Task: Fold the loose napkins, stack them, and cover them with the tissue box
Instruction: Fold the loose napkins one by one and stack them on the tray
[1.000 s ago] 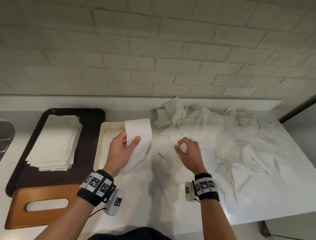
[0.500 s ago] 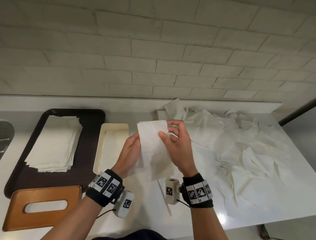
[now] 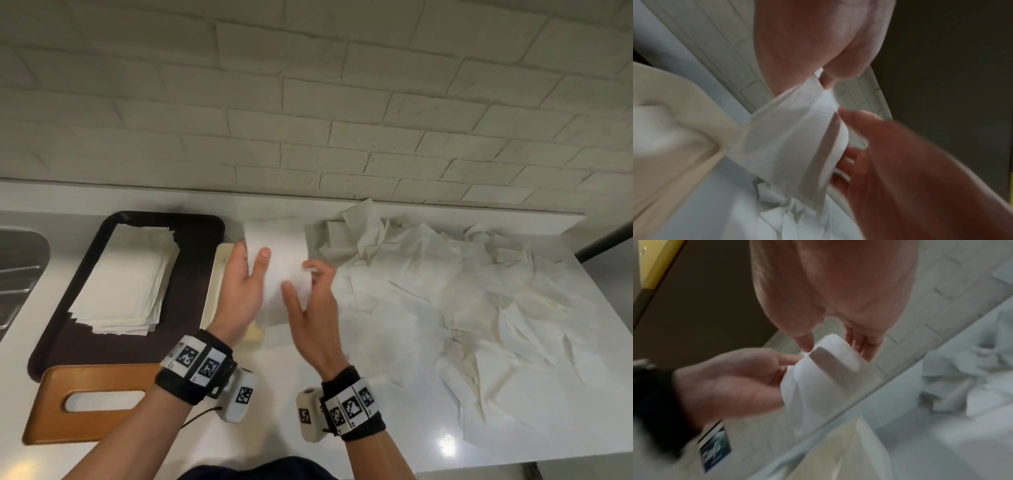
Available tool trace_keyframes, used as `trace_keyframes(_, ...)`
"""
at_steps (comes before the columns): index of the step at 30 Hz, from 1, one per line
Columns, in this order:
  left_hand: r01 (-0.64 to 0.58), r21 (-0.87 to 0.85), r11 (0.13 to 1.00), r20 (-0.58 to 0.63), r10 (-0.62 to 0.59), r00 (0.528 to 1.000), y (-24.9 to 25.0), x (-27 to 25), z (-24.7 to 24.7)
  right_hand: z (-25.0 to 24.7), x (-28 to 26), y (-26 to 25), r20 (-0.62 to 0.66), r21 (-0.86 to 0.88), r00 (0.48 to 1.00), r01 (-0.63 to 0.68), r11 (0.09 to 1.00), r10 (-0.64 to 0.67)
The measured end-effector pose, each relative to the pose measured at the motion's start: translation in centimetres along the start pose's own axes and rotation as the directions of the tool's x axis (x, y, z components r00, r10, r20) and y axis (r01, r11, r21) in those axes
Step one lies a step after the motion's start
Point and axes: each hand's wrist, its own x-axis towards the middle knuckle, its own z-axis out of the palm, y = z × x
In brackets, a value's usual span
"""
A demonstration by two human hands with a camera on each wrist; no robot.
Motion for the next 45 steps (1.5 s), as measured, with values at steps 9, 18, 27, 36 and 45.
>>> trace_keyframes(9,0.109,0.637,0.763,-0.073,-0.08,0.994,-3.7,4.9,-8.2,7.0,0.0,1.4,0.281,-0.212,0.921,-0.216,0.953,0.271)
trace_keyframes(18,0.143,0.842,0.519,-0.021,-0.234,0.972,-7.2,3.1,-9.1,7.6,1.0,-0.3,0.406,-0.527,0.852,-0.076,0.846,0.33)
trace_keyframes(27,-0.32,0.657,0.683,0.201,0.25,0.947,-3.6,-1.1,-2.8,-10.7,3.6,10.1,-0.119,-0.661,0.912,-0.367,0.655,0.392)
trace_keyframes(36,-0.29,0.86,0.42,0.468,-0.423,0.776,-11.0,-4.7,11.5,-17.3,-0.5,17.4,-0.147,-0.573,0.829,-0.516,0.637,0.54)
trace_keyframes(45,-0.145,0.7,0.699,0.399,-0.216,0.891,-13.9,-2.7,11.2,-17.9,-2.7,15.6,-0.248,-0.4,0.883,-0.468,0.788,0.399)
